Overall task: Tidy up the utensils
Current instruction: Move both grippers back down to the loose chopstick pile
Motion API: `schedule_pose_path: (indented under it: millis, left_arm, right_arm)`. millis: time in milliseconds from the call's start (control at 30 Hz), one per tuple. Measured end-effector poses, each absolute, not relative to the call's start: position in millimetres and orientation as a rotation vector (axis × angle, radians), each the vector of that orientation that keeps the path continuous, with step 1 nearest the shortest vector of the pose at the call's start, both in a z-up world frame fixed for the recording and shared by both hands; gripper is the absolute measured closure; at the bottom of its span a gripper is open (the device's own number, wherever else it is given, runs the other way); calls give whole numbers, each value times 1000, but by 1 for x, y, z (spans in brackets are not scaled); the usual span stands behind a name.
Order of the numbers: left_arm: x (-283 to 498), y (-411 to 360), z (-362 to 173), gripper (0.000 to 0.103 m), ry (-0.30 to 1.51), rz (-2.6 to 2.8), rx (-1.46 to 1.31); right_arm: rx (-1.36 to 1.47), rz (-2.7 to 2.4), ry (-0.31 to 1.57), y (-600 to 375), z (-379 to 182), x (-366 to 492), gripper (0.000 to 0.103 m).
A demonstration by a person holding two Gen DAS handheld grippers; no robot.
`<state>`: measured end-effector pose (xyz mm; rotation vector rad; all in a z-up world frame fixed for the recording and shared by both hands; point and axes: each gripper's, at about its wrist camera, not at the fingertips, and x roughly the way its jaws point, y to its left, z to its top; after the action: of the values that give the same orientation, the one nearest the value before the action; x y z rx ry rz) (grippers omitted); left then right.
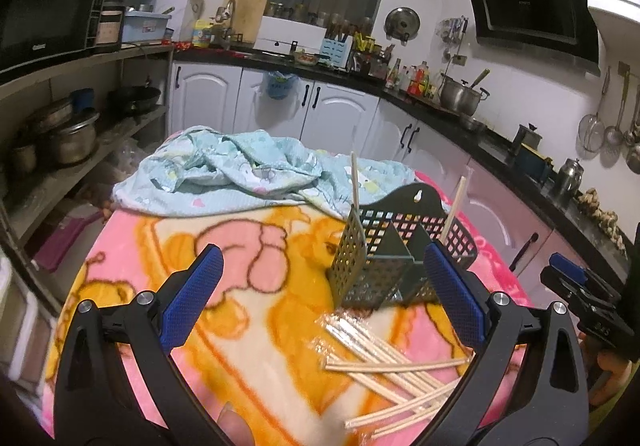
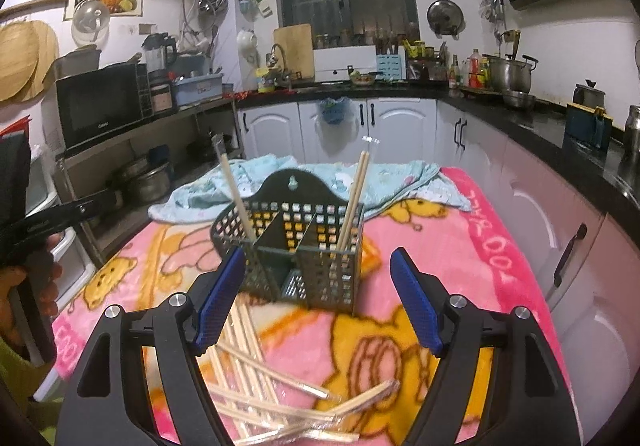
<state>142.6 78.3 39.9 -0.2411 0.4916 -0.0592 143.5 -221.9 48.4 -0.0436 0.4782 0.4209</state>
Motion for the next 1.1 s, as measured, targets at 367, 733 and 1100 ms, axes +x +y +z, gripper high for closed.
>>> schedule_pose_path:
  millis: [367, 733, 1100]
  left_arm:
    - [127, 63, 27, 11, 522, -80, -201]
    - [113, 49, 5, 11, 577, -110, -154]
    - [111, 32, -22, 11, 656, -151, -132]
  right_arm:
    - [-74, 445, 540, -219, 31, 120, 31]
    - [-99, 453, 613, -222, 11, 95, 31]
    - [-91, 442, 707, -231, -17, 88, 31]
